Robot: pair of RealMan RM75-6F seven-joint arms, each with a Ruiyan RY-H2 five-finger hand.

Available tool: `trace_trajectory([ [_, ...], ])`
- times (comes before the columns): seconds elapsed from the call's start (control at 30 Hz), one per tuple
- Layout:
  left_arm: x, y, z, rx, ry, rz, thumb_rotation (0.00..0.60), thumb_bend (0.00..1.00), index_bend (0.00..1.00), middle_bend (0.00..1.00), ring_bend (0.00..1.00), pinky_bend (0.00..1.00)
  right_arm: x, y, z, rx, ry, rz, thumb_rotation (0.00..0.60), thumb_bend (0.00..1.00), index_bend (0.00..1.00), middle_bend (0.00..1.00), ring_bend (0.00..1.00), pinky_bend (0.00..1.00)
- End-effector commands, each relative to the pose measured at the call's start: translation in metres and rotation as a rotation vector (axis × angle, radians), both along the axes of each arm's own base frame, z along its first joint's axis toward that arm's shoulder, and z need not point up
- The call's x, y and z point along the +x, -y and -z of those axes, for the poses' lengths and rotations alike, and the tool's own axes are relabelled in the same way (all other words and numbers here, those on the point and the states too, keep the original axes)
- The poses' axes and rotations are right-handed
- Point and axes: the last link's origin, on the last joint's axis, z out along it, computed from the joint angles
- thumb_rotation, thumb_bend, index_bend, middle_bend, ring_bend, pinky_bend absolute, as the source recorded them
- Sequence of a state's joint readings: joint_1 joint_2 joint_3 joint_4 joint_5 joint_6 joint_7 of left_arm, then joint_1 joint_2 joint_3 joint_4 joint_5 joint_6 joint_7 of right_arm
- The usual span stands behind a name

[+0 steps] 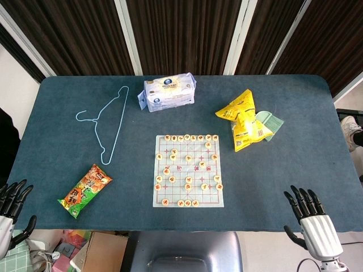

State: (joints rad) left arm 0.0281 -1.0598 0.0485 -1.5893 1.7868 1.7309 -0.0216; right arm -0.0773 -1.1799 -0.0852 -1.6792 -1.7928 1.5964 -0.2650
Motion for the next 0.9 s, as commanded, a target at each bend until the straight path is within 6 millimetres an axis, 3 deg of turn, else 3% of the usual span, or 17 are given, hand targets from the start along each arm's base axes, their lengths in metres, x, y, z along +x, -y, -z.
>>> trace_trajectory([
  [0.03, 0.0, -0.001, 0.0, 0.001, 0.001, 0.0, 0.6, 0.44, 0.0, 0.0, 0.0, 0.05, 0.0, 0.001, 0.001, 0.004, 0.001, -0.001, 0.6, 0.38, 0.0, 0.0, 0.0, 0.0],
  [0.13, -0.001, -0.002, 0.001, -0.003, 0.003, -0.003, 0.6, 0.44, 0.0, 0.0, 0.0, 0.05, 0.001, 0.006, 0.004, 0.015, -0.013, -0.017, 0.6, 0.38, 0.0, 0.0, 0.0, 0.0],
  [0.23, 0.0, -0.003, 0.001, -0.004, 0.006, 0.0, 0.6, 0.44, 0.0, 0.0, 0.0, 0.05, 0.008, 0.025, 0.012, 0.063, -0.004, -0.074, 0.6, 0.38, 0.0, 0.0, 0.0, 0.0],
  [0.33, 0.0, -0.004, 0.001, -0.003, 0.007, -0.002, 0.6, 0.44, 0.0, 0.0, 0.0, 0.05, 0.029, 0.054, 0.019, 0.105, -0.026, -0.183, 0.6, 0.38, 0.02, 0.0, 0.0, 0.0],
  [0.67, -0.002, -0.006, -0.003, 0.006, 0.017, -0.014, 0.6, 0.44, 0.0, 0.0, 0.0, 0.05, 0.104, 0.148, 0.066, 0.314, -0.106, -0.372, 0.6, 0.39, 0.33, 0.0, 0.0, 0.0],
  [0.9, -0.004, -0.006, -0.005, 0.006, 0.024, -0.018, 0.6, 0.44, 0.0, 0.0, 0.0, 0.05, 0.129, 0.184, 0.109, 0.377, -0.136, -0.433, 0.6, 0.41, 0.47, 0.0, 0.0, 0.0],
])
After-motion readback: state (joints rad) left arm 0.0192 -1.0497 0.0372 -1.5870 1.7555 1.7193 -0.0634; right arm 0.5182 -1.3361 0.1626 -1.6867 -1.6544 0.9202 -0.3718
